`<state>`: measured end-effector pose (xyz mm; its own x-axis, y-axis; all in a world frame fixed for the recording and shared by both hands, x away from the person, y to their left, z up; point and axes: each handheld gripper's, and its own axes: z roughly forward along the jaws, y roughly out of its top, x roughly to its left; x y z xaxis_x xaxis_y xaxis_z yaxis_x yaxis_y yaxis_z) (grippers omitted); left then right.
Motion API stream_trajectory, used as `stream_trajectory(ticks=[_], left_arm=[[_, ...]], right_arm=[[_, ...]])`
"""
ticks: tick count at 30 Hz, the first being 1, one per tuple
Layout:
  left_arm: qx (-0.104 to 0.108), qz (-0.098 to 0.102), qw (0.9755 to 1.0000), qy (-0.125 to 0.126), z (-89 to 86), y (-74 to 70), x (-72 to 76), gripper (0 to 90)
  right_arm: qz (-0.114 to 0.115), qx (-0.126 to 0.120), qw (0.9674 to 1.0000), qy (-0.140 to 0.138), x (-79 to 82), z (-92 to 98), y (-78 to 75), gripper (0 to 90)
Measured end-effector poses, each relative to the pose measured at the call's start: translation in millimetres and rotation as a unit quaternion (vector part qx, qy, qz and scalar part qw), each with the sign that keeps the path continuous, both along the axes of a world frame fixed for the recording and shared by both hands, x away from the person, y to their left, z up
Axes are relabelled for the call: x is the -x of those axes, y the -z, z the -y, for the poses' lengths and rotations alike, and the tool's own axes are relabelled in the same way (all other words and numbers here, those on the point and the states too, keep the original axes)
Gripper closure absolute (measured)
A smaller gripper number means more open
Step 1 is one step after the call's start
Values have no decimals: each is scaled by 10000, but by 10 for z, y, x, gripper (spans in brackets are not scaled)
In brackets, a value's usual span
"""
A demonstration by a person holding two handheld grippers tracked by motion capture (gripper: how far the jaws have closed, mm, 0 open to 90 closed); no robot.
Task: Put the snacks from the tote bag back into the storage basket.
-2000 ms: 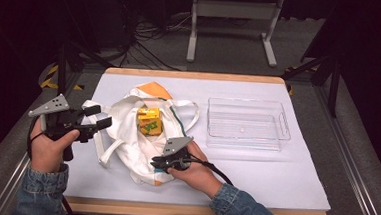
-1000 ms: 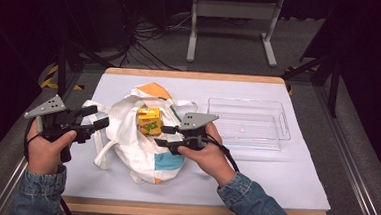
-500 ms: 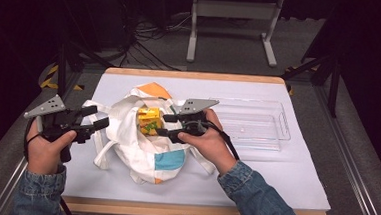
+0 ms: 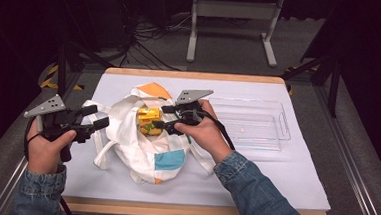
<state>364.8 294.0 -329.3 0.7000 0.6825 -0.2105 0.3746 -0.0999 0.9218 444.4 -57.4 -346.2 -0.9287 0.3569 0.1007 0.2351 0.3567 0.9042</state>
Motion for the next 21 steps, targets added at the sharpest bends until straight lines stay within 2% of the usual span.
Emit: stream_trajectory(ticks=[12, 21], left_arm=[[-6, -8, 10000, 11, 8, 10, -12, 266], [-7, -32, 10000, -2, -7, 18, -11, 266]], right_arm=[[17, 119, 9998, 179, -200, -128, 105, 284], [176, 297, 9993, 116, -337, -309, 248, 213]])
